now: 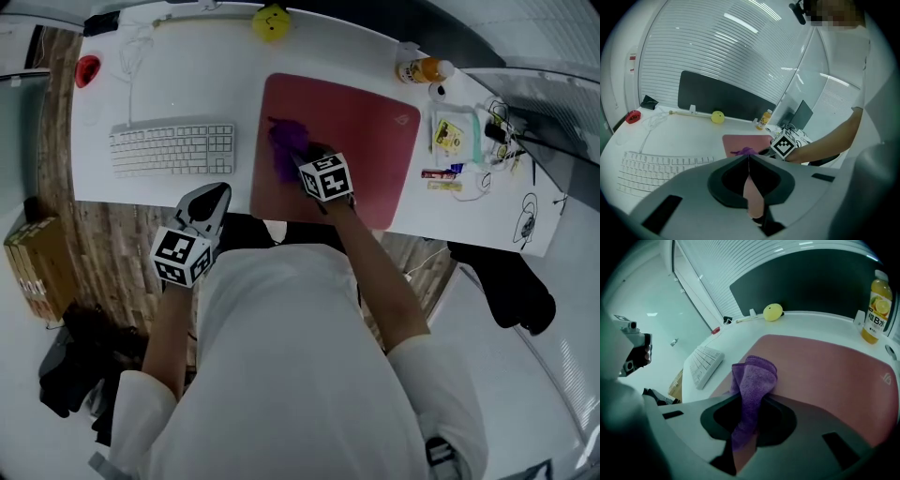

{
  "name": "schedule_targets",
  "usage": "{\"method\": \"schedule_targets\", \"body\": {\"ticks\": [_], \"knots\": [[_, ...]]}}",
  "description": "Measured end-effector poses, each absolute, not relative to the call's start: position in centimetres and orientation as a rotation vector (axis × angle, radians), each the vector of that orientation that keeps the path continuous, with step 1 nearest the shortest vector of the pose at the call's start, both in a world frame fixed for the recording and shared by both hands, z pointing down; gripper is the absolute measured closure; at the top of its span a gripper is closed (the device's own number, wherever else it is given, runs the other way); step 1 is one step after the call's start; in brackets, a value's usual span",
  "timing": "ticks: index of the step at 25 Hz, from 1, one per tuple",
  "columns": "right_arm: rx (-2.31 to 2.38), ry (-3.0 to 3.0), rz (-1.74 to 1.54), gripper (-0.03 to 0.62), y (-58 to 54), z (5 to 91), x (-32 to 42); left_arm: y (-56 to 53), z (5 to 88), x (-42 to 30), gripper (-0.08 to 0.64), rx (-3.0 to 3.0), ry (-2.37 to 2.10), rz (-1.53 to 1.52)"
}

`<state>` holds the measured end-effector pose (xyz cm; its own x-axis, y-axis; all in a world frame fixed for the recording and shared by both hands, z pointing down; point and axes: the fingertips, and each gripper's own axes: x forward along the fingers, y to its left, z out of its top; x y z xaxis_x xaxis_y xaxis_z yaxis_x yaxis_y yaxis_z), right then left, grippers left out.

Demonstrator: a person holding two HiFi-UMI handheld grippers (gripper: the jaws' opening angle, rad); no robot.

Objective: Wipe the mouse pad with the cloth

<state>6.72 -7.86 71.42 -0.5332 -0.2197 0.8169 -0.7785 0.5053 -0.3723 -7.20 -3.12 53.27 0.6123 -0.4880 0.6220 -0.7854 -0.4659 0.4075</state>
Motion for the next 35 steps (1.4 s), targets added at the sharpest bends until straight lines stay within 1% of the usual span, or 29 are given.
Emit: {"method": "schedule_targets", "body": {"ticks": [12,35], "knots": [[0.853,-2.051,1.035,0.506,-7.8,72.0,14.6,-2.7,53.3,-1.5,0.538,2.143,-0.995,0.606],[1.164,-1.858,1.034,0.506,-7.8,72.1,34.9,-3.8,53.5,6.6,0.538,2.204,-0.878,0.658]]}}
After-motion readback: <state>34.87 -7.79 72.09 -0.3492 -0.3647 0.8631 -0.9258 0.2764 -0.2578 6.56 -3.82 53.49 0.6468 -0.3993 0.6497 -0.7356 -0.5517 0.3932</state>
